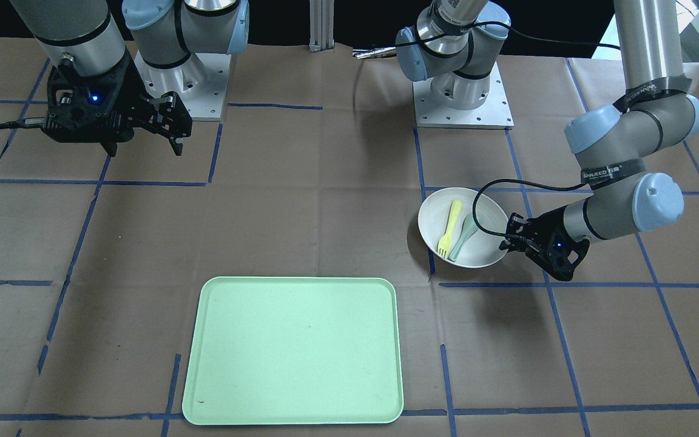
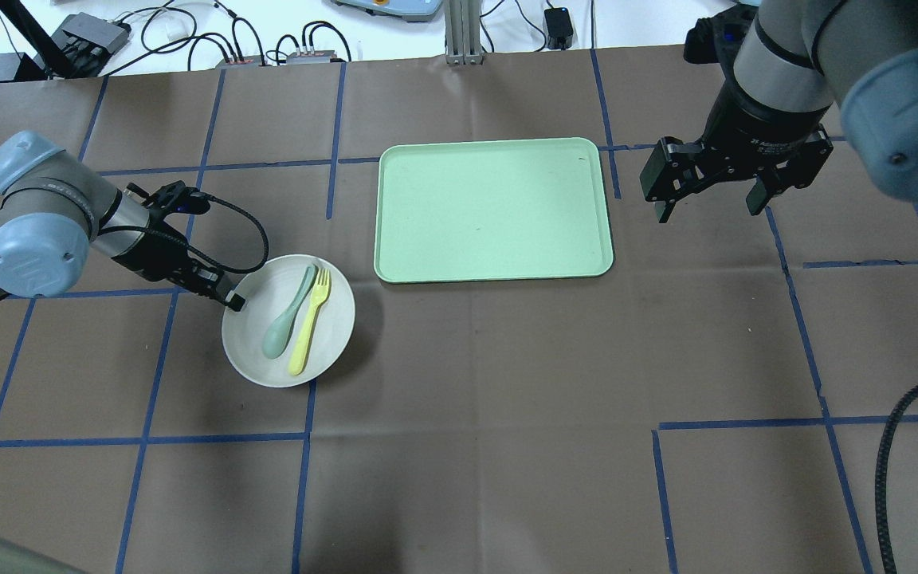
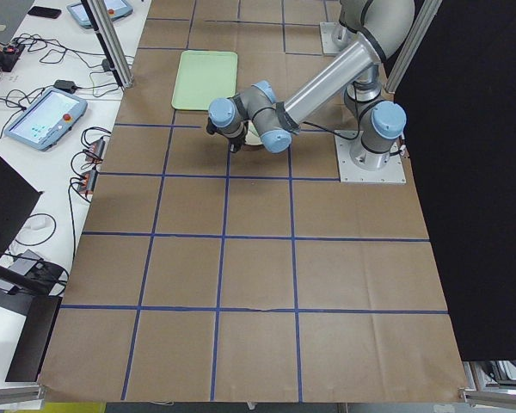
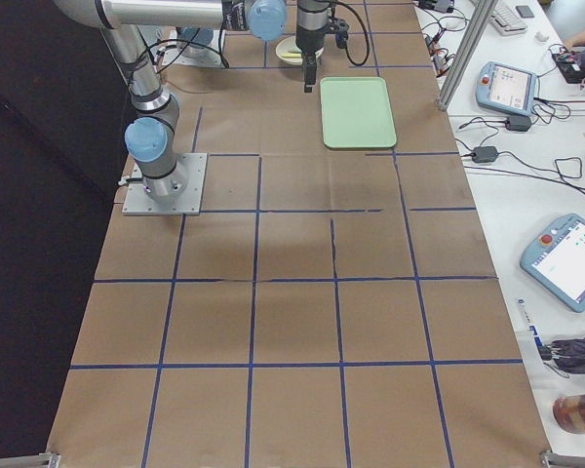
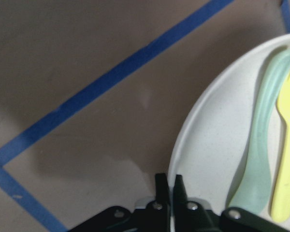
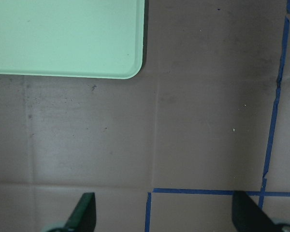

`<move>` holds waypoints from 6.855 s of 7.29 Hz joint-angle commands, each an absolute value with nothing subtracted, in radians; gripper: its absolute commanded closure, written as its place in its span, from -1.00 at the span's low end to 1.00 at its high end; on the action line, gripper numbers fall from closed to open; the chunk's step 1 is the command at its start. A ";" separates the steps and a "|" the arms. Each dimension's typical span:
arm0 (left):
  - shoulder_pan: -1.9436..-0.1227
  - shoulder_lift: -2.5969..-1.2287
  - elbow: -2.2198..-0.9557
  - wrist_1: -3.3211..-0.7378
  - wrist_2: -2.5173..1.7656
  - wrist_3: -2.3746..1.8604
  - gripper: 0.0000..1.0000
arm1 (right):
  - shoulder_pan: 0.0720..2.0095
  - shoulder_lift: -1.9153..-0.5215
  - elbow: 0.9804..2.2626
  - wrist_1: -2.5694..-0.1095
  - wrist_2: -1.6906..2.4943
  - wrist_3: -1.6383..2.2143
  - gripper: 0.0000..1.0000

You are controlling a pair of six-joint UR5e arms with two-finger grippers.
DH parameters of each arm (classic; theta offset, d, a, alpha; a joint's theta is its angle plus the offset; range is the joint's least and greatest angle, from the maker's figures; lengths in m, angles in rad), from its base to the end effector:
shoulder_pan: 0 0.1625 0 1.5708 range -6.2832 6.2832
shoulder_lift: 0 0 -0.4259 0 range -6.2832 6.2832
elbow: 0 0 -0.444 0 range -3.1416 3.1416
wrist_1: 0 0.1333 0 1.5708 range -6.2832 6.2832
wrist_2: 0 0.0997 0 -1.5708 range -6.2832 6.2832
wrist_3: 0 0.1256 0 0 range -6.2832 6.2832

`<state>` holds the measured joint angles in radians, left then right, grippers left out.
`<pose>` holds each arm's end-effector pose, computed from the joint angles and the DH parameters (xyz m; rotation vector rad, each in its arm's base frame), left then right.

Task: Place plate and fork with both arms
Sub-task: 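Carry the plate with the left gripper onto the green tray, then open the left gripper and lift it away from the plate, then move the right gripper over the plate to the yellow fork while the left gripper withdraws, then close the right gripper on the yellow fork handle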

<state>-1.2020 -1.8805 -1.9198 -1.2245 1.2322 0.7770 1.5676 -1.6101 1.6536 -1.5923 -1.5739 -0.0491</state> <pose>0.0312 -0.5662 0.1530 -0.4741 -2.6476 -0.1067 0.1312 -0.5242 0.4410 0.0721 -3.1380 -0.0346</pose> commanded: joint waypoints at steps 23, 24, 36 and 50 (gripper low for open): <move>-1.638 -1.608 -1.414 -1.888 1.542 -0.012 -0.99 | 1.578 -1.602 1.640 -1.620 -1.572 -0.045 -1.00; -1.638 -1.626 -1.423 -1.884 1.540 -0.037 -0.99 | 1.582 -1.595 1.640 -1.652 -1.572 -0.032 -1.00; -1.638 -1.600 -1.516 -1.735 1.539 -0.029 -0.99 | 1.824 -0.838 1.042 -1.862 -1.591 0.238 -0.72; -1.628 -1.612 -1.519 -1.730 1.539 -0.032 -0.99 | 1.819 -0.699 1.081 -1.934 -1.588 0.236 0.45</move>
